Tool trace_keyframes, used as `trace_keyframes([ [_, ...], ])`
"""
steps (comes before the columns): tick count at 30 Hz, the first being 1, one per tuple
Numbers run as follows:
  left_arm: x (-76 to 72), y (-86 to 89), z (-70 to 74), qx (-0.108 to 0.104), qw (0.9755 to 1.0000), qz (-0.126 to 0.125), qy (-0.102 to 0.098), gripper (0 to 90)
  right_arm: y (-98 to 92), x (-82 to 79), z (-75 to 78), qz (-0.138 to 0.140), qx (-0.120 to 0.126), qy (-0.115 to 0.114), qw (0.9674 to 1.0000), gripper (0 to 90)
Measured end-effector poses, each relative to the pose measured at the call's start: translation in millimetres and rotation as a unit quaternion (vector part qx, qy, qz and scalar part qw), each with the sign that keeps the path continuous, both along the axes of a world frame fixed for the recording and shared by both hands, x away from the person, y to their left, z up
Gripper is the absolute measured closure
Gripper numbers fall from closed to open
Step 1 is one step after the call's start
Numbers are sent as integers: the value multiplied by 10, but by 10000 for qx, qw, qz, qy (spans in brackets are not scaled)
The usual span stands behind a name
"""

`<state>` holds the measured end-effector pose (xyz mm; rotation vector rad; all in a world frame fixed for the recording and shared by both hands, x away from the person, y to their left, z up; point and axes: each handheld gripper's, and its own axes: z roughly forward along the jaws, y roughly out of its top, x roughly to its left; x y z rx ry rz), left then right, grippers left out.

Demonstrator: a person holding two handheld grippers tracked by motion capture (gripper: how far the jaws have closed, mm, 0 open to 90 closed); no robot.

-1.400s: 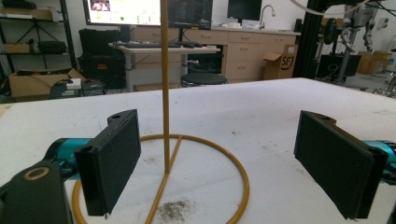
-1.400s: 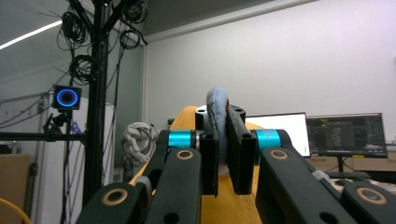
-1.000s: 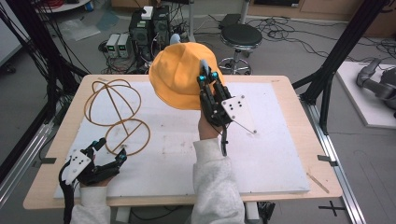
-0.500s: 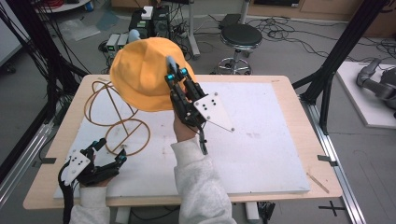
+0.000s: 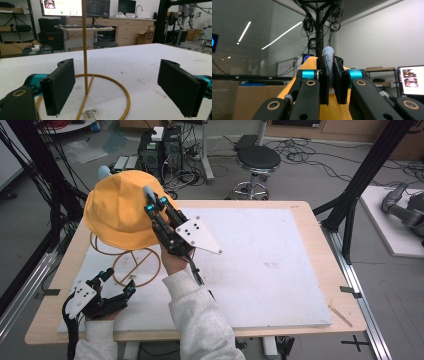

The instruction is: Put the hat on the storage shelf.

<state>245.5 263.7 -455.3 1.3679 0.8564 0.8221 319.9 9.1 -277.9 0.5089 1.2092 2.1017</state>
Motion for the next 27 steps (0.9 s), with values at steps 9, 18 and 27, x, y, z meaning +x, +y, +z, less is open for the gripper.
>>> trace_keyframes([
  [9, -2, -4, -1, -9, 10000, -19, -16, 149, 266, 20, -122, 225, -201, 156, 9994, 851],
  [18, -5, 0, -2, -12, 10000, -43, -20, 148, 401, 72, -231, 289, -368, 316, 9984, 838],
  [27, -6, 2, -1, 13, 10000, -48, -31, 148, 428, 116, -302, 317, -424, 488, 9974, 787],
])
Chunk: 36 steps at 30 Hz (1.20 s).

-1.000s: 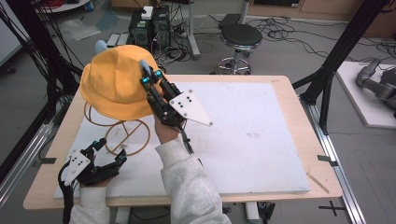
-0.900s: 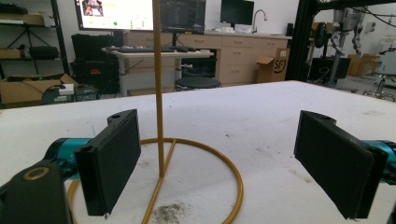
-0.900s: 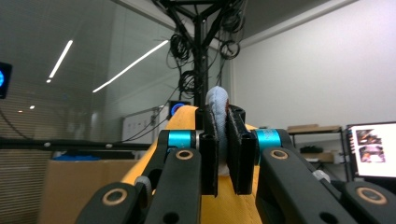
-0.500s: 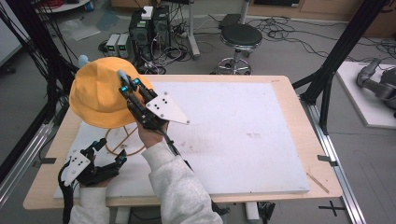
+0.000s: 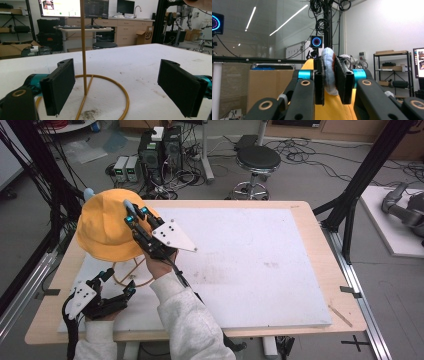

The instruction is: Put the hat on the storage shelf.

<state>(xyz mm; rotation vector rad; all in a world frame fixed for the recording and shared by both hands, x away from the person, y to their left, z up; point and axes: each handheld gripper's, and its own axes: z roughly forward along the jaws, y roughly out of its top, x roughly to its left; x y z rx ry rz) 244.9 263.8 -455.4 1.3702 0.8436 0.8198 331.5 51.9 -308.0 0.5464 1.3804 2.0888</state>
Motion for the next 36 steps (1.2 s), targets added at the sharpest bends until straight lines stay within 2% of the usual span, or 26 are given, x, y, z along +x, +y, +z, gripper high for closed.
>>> trace_keyframes([
  [8, -1, -5, -2, -22, 10000, 3, -11, 148, -10, -6, -1, -40, 52, -42, 10000, 732],
  [9, -1, -6, -1, -21, 10000, 4, -13, 148, -19, -8, 2, -30, 84, -47, 9999, 671],
  [11, -2, -7, -2, -26, 10000, 5, -16, 148, -32, -10, 4, -89, 156, -46, 9998, 622],
  [20, -2, -7, -2, -27, 10000, 8, -17, 148, -72, 0, 21, -89, 187, -2, 9998, 565],
  [22, -3, -7, -2, -26, 10000, 5, -26, 148, -99, -8, 29, -173, 179, 2, 9997, 517],
  [28, -3, -6, -2, -26, 10000, 4, -23, 148, -199, -9, 51, -321, 192, 32, 9993, 488],
  [31, -2, -7, -2, -31, 10000, 7, -29, 148, -316, -5, 75, -458, 287, 70, 9985, 435],
  [36, -4, -8, -3, -11, 10000, 4, -35, 148, -426, -13, 76, -620, 270, 103, 9977, 414],
])
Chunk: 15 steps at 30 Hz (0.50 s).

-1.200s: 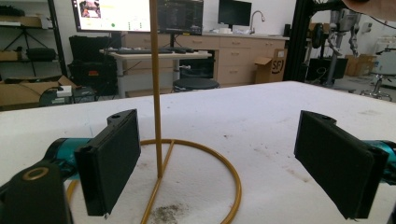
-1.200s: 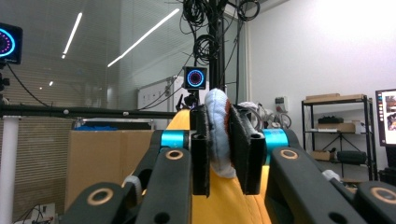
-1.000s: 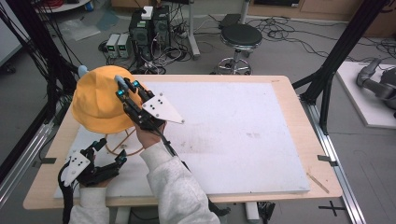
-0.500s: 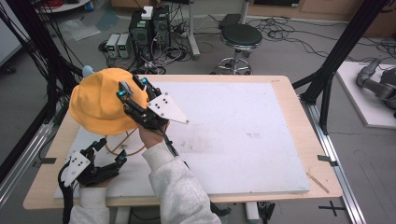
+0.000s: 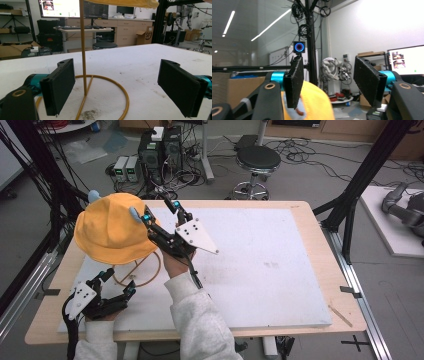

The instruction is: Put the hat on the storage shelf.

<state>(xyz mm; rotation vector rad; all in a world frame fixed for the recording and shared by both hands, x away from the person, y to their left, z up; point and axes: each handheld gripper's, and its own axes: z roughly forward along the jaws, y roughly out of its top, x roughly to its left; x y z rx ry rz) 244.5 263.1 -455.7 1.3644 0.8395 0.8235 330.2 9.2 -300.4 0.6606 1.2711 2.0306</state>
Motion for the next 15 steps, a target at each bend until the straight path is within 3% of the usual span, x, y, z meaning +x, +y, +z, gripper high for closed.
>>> trace_keyframes([
  [15, -8, -11, 2, 67, 10000, 24, -9, 148, -666, -63, -12, -771, 65, 53, 9970, 294],
])
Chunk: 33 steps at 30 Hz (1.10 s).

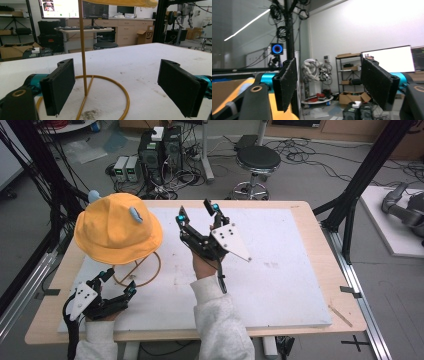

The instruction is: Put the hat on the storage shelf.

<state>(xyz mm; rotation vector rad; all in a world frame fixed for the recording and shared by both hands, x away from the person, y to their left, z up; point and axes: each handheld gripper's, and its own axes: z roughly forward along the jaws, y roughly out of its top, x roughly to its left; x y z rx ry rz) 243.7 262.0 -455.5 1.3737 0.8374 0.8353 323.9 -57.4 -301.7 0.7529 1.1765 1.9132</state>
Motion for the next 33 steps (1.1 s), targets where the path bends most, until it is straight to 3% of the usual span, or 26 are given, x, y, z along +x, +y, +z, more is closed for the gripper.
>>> trace_keyframes([
  [3, 1, -1, 0, -1, 10000, 5, -4, 148, -193, -21, -25, -273, 56, 128, 9995, 219],
  [14, -1, -4, 0, 27, 10000, 5, -19, 148, -636, -105, -111, -814, -148, 335, 9960, 128],
  [27, -2, -5, 0, 37, 10000, 20, -18, 147, -1040, -249, -268, -1291, -344, 494, 9898, 124],
  [33, -1, -4, 0, 20, 10000, 22, -16, 147, -1246, -348, -432, -1563, -483, 621, 9846, 124],
])
